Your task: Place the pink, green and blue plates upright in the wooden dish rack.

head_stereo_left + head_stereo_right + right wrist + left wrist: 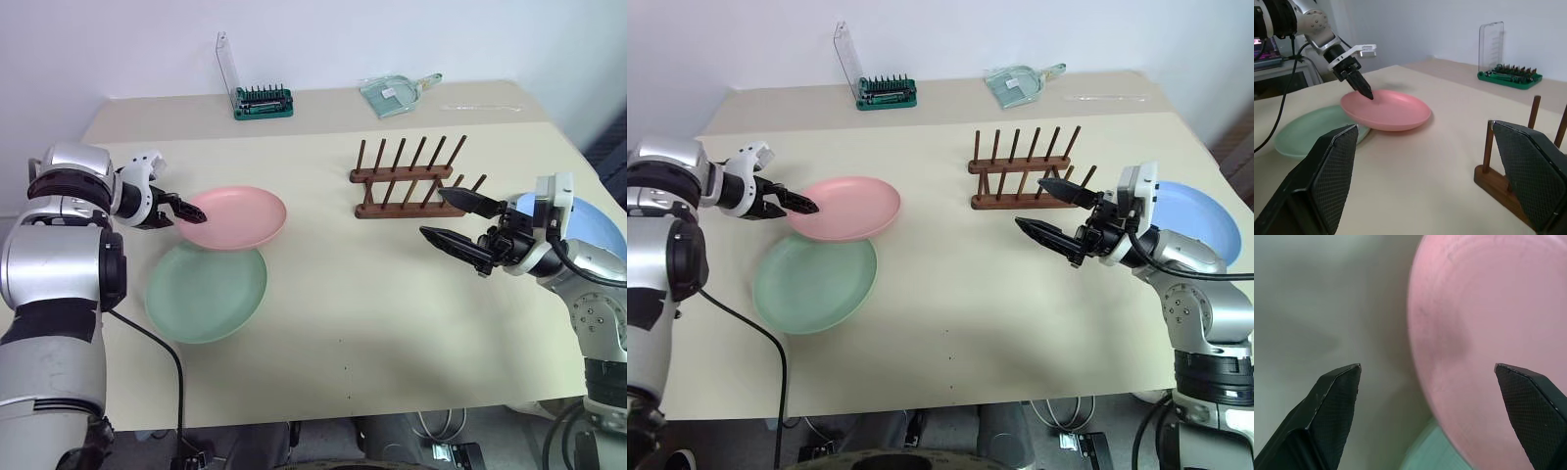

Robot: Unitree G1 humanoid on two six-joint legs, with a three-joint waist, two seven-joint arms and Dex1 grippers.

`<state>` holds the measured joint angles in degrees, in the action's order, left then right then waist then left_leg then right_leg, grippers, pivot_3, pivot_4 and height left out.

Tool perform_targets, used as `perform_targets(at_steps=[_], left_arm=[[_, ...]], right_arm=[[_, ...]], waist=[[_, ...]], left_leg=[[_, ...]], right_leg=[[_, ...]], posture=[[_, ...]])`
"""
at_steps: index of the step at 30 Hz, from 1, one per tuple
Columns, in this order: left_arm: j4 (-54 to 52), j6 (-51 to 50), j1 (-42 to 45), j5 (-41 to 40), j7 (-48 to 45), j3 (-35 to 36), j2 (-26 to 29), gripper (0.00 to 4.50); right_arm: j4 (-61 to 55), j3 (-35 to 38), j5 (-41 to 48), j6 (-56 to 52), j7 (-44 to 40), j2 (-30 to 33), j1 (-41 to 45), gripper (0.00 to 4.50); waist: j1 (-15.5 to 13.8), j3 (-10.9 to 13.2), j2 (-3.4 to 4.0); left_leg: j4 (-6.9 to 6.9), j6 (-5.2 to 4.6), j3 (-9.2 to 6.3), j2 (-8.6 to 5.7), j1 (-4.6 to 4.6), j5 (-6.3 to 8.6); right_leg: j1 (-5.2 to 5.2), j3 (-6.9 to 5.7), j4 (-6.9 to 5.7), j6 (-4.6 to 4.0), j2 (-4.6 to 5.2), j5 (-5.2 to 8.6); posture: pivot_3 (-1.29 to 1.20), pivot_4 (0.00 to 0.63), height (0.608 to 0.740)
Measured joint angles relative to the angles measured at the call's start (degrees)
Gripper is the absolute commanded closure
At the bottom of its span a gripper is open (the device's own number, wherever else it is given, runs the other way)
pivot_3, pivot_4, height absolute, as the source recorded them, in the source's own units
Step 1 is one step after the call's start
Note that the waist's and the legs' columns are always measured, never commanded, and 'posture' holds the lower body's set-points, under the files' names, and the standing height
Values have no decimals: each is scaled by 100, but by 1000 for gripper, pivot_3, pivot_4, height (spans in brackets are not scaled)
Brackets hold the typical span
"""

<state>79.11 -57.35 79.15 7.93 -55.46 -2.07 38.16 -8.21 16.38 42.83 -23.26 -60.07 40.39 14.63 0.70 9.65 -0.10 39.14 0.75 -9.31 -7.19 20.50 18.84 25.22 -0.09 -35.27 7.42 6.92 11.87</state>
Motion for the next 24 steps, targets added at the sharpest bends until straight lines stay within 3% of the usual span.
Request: perform_targets(at_steps=[5,7,16,24], left_arm=[[-1,6,-30,-96,317,207,-23,3860],[-9,27,-49,-131,379,321,-5,4441],[-25,-124,-36,-171,379,432,4,4441],[-25,-202,75,-485,800,957,134,4441]], right_arm=[[-11,72,-3,7,57,6,0,0],[-11,111,-5,7,71,14,-1,0],[-16,145,-113,117,75,19,7,0],[-8,139,-202,178,60,17,72,0]], waist=[[0,0,0],[-1,0,0],[1,-2,-1],[1,-2,-1]], left_leg=[[0,0,0,0,0,0],[0,0,0,0,0,0],[0,0,2,0,-3,0],[0,0,1,0,0,0]], right_leg=[[0,0,-1,0,0,0],[0,0,-1,0,0,0],[-1,1,-4,0,1,0],[2,1,-5,0,1,0]], posture=[[0,150,740],[0,150,740],[0,150,740],[0,150,740]])
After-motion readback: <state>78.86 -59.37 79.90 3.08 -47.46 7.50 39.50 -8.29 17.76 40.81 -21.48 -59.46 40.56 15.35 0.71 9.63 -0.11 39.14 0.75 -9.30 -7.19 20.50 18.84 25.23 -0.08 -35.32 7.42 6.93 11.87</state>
